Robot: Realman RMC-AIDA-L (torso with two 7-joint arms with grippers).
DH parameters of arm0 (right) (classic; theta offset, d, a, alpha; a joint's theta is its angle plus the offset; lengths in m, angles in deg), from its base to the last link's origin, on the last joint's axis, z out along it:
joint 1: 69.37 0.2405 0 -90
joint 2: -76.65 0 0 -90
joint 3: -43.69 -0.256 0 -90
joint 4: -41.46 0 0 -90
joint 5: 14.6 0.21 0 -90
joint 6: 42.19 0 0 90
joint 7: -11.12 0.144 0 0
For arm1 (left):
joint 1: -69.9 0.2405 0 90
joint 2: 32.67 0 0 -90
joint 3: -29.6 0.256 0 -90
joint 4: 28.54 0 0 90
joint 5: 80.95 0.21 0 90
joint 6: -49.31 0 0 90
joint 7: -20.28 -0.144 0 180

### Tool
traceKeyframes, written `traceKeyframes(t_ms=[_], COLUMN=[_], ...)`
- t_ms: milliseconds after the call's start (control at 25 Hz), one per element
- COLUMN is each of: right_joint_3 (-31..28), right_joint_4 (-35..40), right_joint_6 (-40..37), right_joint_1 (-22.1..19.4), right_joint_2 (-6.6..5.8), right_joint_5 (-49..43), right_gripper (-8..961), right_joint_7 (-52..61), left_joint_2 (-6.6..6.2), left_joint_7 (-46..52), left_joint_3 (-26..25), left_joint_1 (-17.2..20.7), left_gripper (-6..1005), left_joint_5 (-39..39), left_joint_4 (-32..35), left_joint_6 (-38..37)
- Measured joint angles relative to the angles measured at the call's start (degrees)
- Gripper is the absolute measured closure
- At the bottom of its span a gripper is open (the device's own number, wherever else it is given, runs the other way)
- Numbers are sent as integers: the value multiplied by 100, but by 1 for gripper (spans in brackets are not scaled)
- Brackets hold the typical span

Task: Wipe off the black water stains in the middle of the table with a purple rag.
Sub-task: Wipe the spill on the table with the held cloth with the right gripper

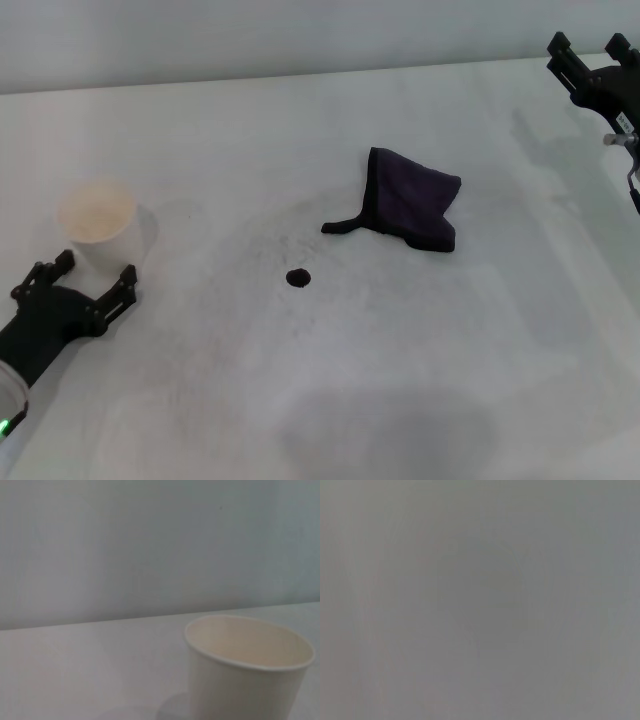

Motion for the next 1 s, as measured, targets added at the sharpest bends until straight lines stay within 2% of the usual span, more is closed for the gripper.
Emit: traceKeyframes(t_ms=[400,520,680,760,880,1000], right_joint_3=[0,50,280,483,1034,2043], right_joint_4=[-6,-9,73,221,741,1531], right_joint_6=[-14,-22,-173,-427,-1198,-2158], right_joint_1=[-38,29,165,326,636,862], right_joint_2=[0,-1,-28,-39,-50,-80], right_joint_5=[0,-66,-425,-768,-1440,-2144], right_gripper=[85,85,85,85,85,85], right_joint_7=[17,294,662,889,1686,3090], left_joint_2=[-5,-5,-33,-56,-77,-86], left_joint_7=[13,16,24,25,26,27], left_joint_3=[-78,-436,-942,-1193,-1601,-1899], left_joint_1=[686,958,1062,1041,1000,946], left_gripper=[121,116,118,118,120,121], left_joint_5=[-305,-550,-592,-594,-602,-607], left_joint_4=[-24,-32,-35,-15,29,112], left_joint_6=[1602,2400,2923,2895,2716,2448])
